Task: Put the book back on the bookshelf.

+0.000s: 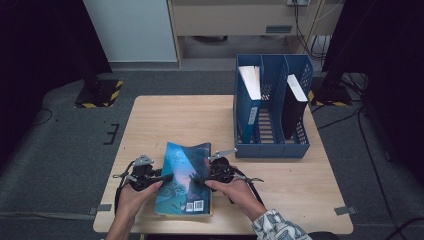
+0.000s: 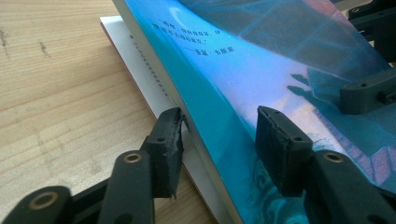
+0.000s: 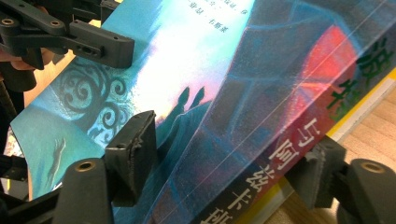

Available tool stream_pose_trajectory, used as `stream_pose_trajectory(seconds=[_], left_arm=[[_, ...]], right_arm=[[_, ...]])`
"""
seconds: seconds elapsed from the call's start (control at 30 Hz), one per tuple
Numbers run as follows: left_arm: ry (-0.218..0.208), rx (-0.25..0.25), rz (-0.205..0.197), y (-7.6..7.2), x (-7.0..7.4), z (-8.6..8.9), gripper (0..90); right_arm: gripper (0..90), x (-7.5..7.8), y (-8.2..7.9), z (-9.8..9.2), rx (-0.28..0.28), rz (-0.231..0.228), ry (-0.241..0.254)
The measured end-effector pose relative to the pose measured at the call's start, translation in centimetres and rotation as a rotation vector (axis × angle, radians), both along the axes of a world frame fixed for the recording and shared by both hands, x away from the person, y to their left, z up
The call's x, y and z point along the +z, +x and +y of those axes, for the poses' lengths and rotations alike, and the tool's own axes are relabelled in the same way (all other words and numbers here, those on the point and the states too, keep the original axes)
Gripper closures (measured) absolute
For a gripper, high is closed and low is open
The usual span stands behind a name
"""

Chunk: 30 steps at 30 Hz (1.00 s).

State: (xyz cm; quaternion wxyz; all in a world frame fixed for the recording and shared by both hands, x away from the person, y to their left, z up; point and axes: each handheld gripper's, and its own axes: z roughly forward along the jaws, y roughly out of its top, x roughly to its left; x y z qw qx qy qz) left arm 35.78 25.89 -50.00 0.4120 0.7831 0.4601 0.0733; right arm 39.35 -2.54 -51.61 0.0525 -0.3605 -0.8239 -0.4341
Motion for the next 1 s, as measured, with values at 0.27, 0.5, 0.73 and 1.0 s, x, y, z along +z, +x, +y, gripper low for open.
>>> stream_pose_trajectory(seconds=[0.27, 0.5, 0.73, 1.0], left_arm=[[0.003, -0.003, 0.002, 0.0, 0.0, 0.1, 53.3], [0.004, -0.013, -0.003, 0.0, 0.1, -0.2, 53.6], [-0.001, -0.010, -0.005, -0.1, 0.3, -0.1, 54.8], [0.004, -0.012, -0.002, -0.2, 0.6, 0.2, 55.5]], right_arm=[[31.7, 0.1, 0.2, 0.5, -0.002, 0.017, -0.009], [35.1, 0.3, 0.5, 1.1, 0.009, 0.030, -0.013], [38.8, 0.5, 0.6, 0.9, 0.010, 0.038, -0.006], [45.0, 1.2, 0.7, 0.9, 0.021, 0.027, -0.006]])
